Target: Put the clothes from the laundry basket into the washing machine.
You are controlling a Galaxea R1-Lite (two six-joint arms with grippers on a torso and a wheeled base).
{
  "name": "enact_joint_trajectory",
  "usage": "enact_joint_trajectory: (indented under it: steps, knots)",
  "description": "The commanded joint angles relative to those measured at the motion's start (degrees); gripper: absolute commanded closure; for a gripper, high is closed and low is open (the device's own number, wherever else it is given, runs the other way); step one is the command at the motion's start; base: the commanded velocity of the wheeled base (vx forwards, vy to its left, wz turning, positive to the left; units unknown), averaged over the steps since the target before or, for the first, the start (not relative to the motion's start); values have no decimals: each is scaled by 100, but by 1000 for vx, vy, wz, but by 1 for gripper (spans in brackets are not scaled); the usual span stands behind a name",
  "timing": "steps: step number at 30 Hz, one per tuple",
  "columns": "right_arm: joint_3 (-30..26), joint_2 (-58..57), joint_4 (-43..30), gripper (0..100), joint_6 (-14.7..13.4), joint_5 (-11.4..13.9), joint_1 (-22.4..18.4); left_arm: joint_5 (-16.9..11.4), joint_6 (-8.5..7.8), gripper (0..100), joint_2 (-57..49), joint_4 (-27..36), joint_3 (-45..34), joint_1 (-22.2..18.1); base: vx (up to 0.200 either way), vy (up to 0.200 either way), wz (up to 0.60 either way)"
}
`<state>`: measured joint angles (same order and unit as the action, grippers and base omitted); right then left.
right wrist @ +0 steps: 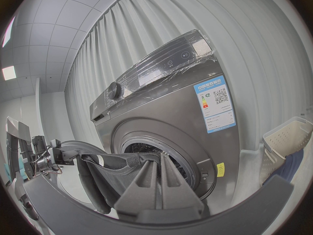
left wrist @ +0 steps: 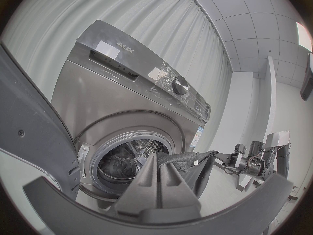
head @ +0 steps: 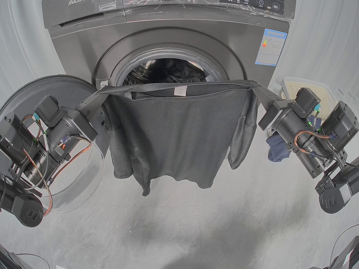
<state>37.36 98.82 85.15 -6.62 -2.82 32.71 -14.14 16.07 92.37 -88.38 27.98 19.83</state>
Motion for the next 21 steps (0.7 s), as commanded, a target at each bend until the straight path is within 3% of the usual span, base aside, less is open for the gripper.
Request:
enact_joint_trajectory:
  steps: [1,7,13,21]
  knots:
    - [17,6,1,100,-6,-8,8,-1,2,100,0,-4,-3,20,0,0,0]
    - [17,15,1,100,-15,-8,8,17,-16,100,36,-4,-47,249,0,0,0]
    - [-107,85,-7,100,-59,-8,43,17,-33,100,167,49,-38,741,0,0,0]
    - [-370,753,1,100,-50,62,192,-45,-25,100,625,-4,428,917,0,0,0]
